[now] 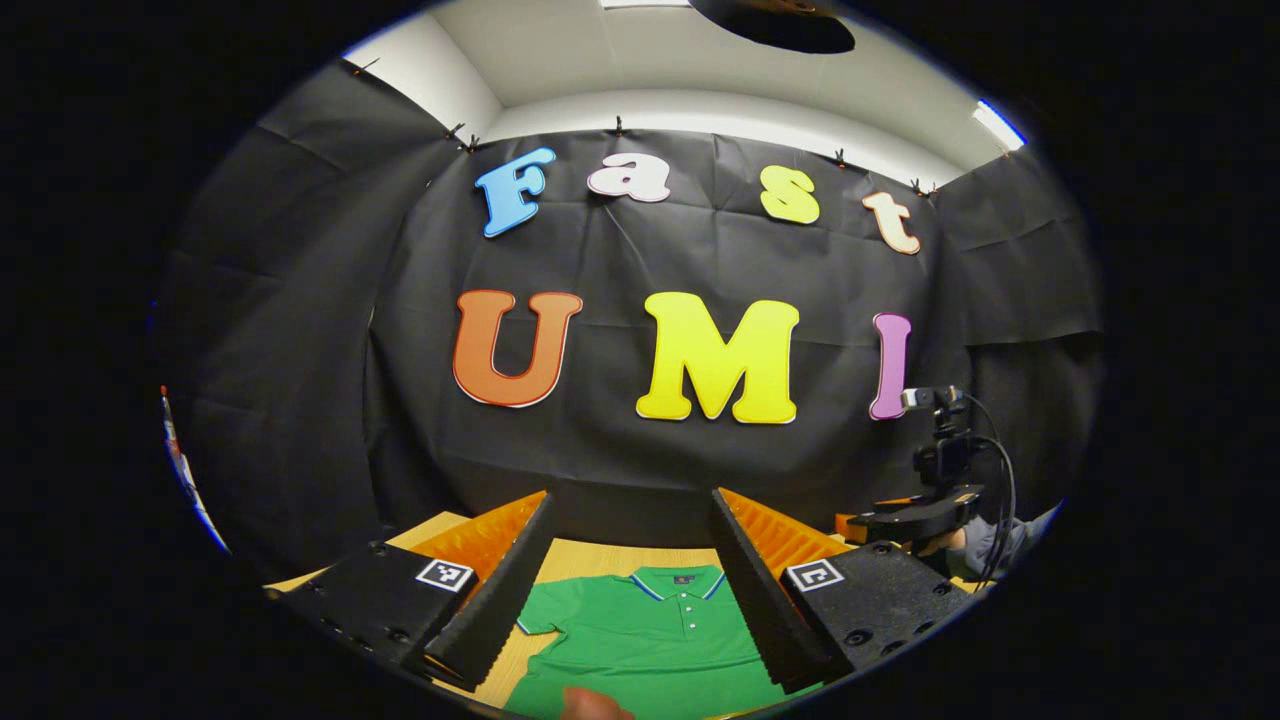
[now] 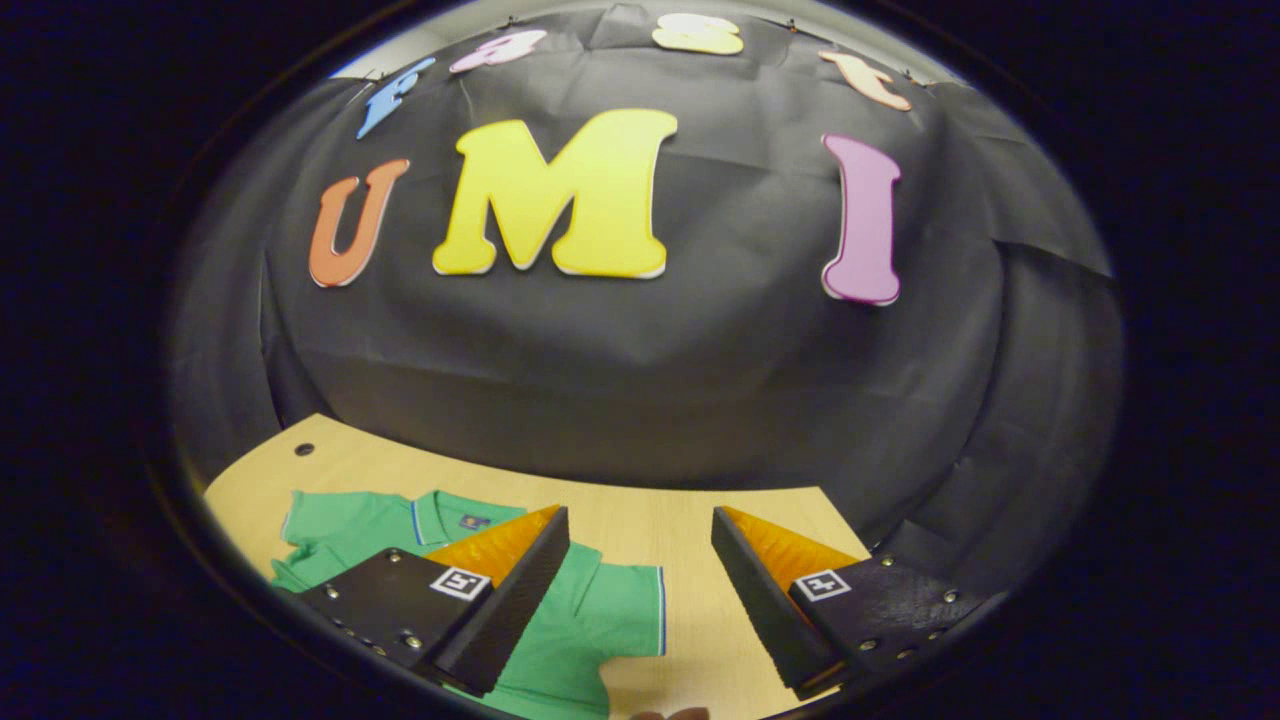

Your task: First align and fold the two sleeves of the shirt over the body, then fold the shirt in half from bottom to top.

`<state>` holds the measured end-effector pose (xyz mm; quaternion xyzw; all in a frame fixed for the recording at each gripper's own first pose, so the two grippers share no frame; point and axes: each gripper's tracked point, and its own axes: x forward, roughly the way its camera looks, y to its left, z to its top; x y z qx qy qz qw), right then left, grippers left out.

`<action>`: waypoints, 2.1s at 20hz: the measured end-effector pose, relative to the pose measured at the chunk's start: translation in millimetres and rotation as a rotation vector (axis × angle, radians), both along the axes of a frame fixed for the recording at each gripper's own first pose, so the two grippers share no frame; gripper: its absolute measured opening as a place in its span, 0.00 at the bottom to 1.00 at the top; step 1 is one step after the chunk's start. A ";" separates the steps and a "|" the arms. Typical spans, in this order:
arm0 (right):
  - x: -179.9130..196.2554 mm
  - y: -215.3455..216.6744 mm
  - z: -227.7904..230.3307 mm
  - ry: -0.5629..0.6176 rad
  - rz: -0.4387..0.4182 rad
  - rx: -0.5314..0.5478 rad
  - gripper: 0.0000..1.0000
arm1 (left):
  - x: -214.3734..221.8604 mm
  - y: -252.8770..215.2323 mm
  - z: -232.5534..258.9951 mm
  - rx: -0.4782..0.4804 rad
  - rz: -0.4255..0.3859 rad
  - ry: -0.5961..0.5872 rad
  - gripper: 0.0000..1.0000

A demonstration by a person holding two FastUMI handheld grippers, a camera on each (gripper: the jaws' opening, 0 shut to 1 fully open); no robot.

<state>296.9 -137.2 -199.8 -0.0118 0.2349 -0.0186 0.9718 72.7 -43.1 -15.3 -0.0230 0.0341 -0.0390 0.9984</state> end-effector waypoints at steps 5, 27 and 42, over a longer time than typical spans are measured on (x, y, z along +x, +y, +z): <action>52.1 -12.6 -102.4 0.154 0.003 -0.010 0.95 | 29.6 -2.8 -16.4 0.037 0.006 0.044 0.98; 54.3 -14.2 -196.6 0.372 -0.121 0.129 0.02 | 56.5 -9.9 -46.1 0.059 0.015 0.132 0.98; 58.2 -5.2 -151.1 0.279 -0.130 0.185 0.01 | 50.2 1.3 -45.0 0.086 0.031 0.128 0.98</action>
